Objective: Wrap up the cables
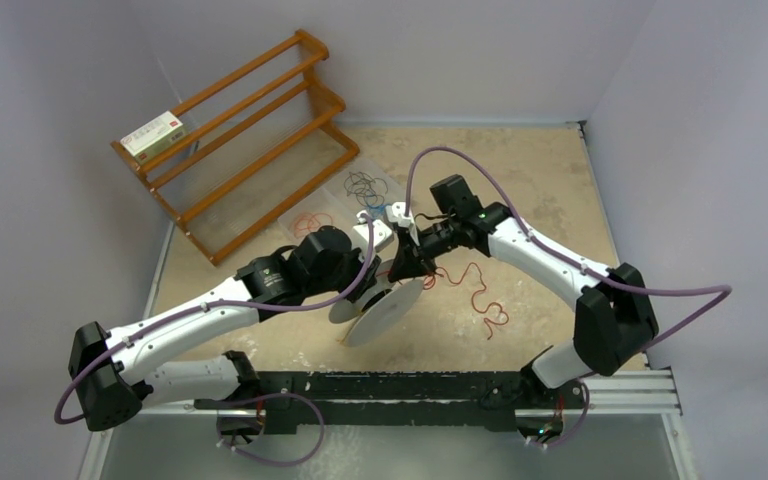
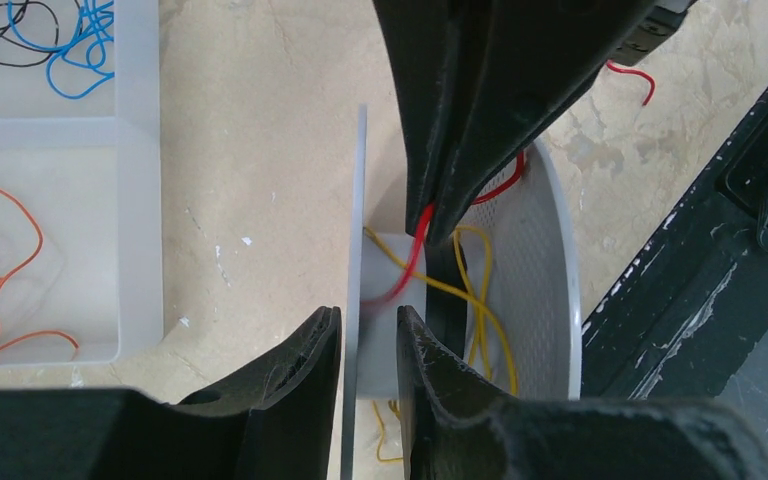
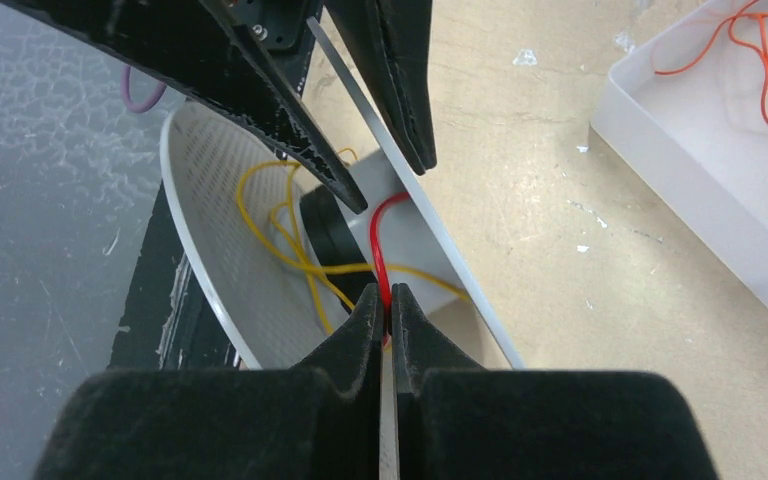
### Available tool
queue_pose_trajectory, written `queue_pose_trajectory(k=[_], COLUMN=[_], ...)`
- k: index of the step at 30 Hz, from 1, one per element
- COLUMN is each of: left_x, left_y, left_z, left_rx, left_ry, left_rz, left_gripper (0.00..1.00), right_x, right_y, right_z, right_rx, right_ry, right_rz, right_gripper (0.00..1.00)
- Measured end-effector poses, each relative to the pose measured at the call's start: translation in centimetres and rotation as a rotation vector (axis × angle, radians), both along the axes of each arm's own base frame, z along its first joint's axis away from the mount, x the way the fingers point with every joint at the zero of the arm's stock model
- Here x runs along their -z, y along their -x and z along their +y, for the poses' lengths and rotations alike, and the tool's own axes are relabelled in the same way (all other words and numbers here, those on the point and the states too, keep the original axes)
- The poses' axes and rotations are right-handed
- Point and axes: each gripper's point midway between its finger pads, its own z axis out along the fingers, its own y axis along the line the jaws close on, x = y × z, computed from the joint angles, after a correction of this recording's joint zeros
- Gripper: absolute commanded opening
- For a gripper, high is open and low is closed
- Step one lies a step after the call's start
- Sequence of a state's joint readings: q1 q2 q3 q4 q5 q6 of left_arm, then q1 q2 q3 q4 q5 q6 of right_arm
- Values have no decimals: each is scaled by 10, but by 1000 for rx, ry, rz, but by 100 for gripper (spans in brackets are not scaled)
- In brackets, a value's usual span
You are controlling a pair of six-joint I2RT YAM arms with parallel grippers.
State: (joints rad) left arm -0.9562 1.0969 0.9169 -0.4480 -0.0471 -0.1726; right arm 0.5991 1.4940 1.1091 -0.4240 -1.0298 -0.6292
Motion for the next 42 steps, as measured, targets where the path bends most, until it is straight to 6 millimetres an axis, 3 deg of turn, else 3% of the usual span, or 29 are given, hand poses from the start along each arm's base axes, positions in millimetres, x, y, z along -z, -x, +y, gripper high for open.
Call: queue_pose_trajectory(k=[14,31,42], left_x=[-1,2,4], left_y=[5,2,1], left_z=[-6,-7,-4], left_rx=[35,34,29], left_ry=[24,24,21], left_rz=[14,26,37], left_gripper=[26,26,26], right_x=[0,-20,-17], right_y=[-4,-8,-6], right_z=[1,10,12], right_rx=[16,2,-9], right_ry=[8,-27,-22], right_rz=[0,-31,-14], right_gripper=[0,0,0])
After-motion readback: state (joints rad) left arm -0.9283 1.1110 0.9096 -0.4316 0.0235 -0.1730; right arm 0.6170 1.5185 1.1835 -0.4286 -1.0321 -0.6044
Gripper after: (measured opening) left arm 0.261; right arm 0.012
